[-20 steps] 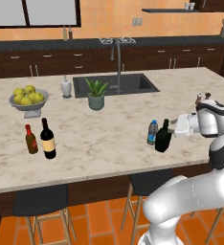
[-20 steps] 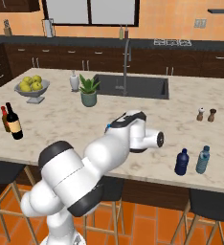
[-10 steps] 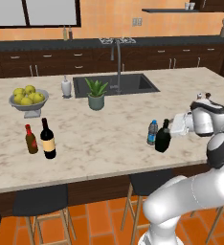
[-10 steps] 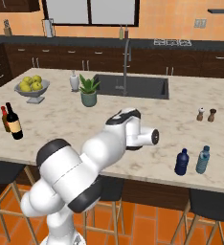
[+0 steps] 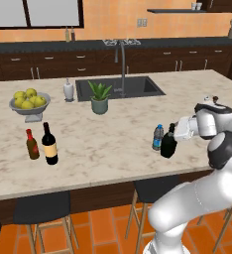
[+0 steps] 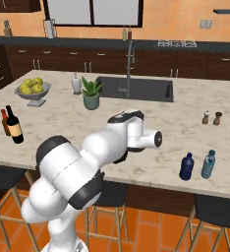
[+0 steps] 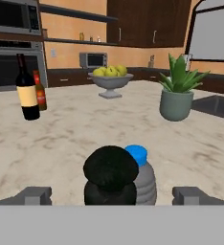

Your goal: Move the plastic bottles in the middle to the plastics group, and the glass bottles in the middle to the glass group.

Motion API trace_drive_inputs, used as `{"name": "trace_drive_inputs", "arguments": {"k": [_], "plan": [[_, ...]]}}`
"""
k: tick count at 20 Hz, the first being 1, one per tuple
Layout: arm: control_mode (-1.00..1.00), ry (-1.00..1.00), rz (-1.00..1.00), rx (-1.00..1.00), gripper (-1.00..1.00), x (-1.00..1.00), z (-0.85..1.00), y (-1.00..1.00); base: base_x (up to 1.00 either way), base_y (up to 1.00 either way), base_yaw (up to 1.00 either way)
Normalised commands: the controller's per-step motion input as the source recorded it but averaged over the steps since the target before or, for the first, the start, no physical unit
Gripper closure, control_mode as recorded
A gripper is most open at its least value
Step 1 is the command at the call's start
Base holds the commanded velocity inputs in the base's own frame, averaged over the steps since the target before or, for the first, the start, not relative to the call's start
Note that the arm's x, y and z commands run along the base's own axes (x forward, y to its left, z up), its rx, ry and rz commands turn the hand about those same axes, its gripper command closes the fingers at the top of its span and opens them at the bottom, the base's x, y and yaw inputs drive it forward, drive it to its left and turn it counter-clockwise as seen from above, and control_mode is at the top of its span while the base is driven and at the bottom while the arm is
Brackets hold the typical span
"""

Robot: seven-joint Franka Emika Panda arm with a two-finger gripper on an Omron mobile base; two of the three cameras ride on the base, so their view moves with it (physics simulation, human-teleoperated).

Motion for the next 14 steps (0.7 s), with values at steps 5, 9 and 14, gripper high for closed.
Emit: {"name": "trace_drive_inputs", "arguments": {"k": [5,9,14], "plan": [[-1.00,0.00,0.00,0.00,1.00,0.00,0.00,0.00,0.00,0.00,0.00],[-1.00,0.00,0.00,0.00,1.00,0.00,0.00,0.00,0.00,0.00,0.00],[-1.00,-0.06,0.00,0.00,1.00,-0.37,0.14,0.04,0.00,0.00,0.00]]}}
